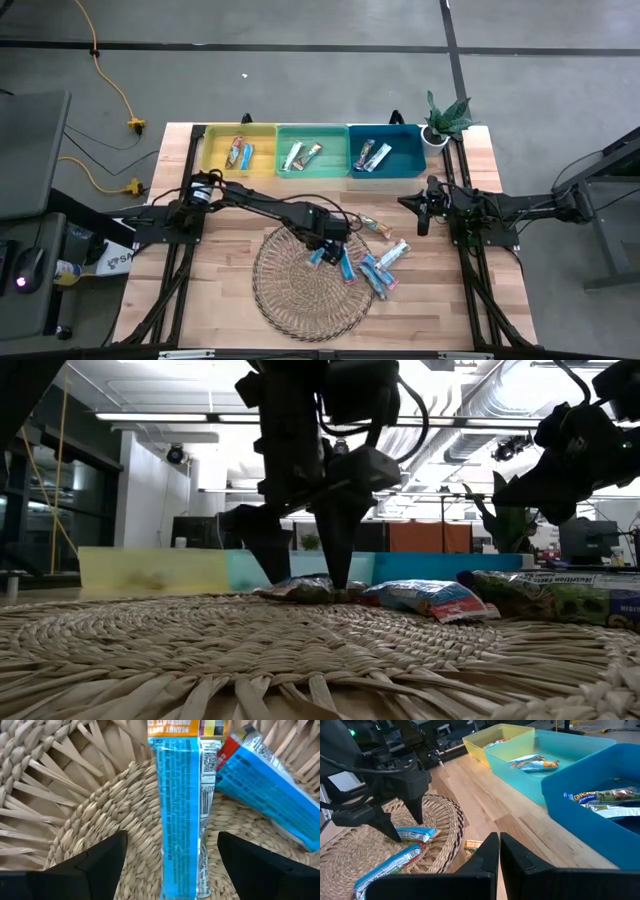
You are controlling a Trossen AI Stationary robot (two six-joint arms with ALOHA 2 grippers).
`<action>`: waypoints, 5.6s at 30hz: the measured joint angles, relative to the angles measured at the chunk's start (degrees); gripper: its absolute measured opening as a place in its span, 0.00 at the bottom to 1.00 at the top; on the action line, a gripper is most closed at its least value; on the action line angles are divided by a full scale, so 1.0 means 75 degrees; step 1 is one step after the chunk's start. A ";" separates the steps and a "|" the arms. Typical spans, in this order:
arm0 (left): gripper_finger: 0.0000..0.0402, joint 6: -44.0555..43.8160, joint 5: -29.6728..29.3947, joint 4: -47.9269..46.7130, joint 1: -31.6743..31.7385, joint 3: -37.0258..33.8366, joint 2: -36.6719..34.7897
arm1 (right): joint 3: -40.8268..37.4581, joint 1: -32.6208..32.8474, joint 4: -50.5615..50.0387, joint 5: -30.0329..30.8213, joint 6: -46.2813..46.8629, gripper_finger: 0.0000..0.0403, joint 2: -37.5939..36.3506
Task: Pick and place Granola Bars by type
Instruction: Put the yellow granola bar into the green bin
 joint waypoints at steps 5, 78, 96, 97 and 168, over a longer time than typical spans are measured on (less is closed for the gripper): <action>0.76 -0.0039 0.0164 0.0083 0.0000 0.0004 0.0060 | 0.0000 0.0001 -0.0002 0.0001 0.0000 0.00 0.0002; 0.18 0.0166 0.0548 0.0143 0.0003 0.0237 -0.0001 | 0.0009 -0.0002 -0.0003 0.0001 -0.0002 0.00 0.0001; 0.18 0.3111 -0.1112 -0.1204 0.0058 0.2923 -0.0794 | 0.0009 -0.0002 -0.0003 0.0001 -0.0002 0.00 0.0002; 0.18 0.3298 -0.1155 -0.1155 0.0058 0.2922 -0.0957 | 0.0009 -0.0001 -0.0003 0.0001 0.0000 0.00 0.0005; 0.18 0.2786 -0.3565 0.0758 0.4585 -0.0068 -0.2956 | 0.0009 0.0001 -0.0002 0.0003 -0.0002 0.00 0.0011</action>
